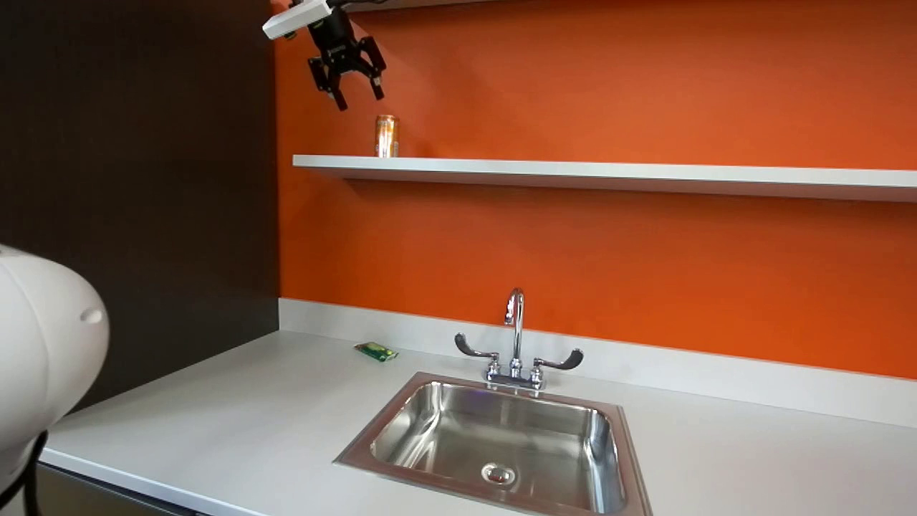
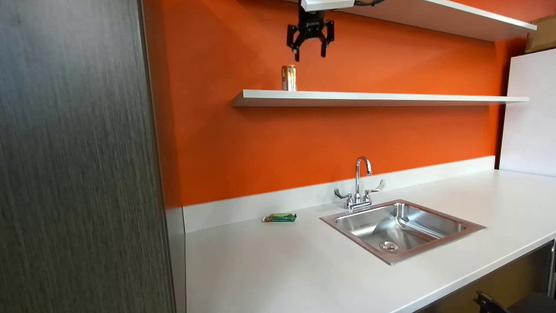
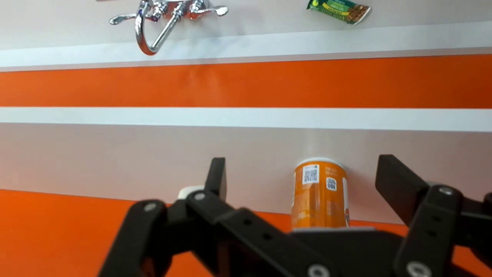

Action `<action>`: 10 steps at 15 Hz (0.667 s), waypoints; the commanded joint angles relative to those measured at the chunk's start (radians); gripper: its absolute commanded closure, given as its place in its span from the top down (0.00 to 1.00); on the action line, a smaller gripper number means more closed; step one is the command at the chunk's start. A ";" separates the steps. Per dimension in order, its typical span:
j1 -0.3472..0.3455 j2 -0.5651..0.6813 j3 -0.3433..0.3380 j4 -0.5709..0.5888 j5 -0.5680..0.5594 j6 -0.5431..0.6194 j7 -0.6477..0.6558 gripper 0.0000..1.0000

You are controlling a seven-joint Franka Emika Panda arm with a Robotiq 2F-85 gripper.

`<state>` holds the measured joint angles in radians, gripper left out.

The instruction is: Place the soda can on the left side of the first shelf

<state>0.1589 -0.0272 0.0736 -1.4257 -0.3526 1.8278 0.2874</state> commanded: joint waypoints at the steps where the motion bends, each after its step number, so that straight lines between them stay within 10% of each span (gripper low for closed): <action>1: -0.009 -0.140 -0.012 -0.244 -0.029 0.060 0.059 1.00; 10: -0.068 -0.198 -0.006 -0.517 0.059 0.060 0.012 1.00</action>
<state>0.1204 -0.1992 0.0589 -1.8604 -0.3306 1.8469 0.3298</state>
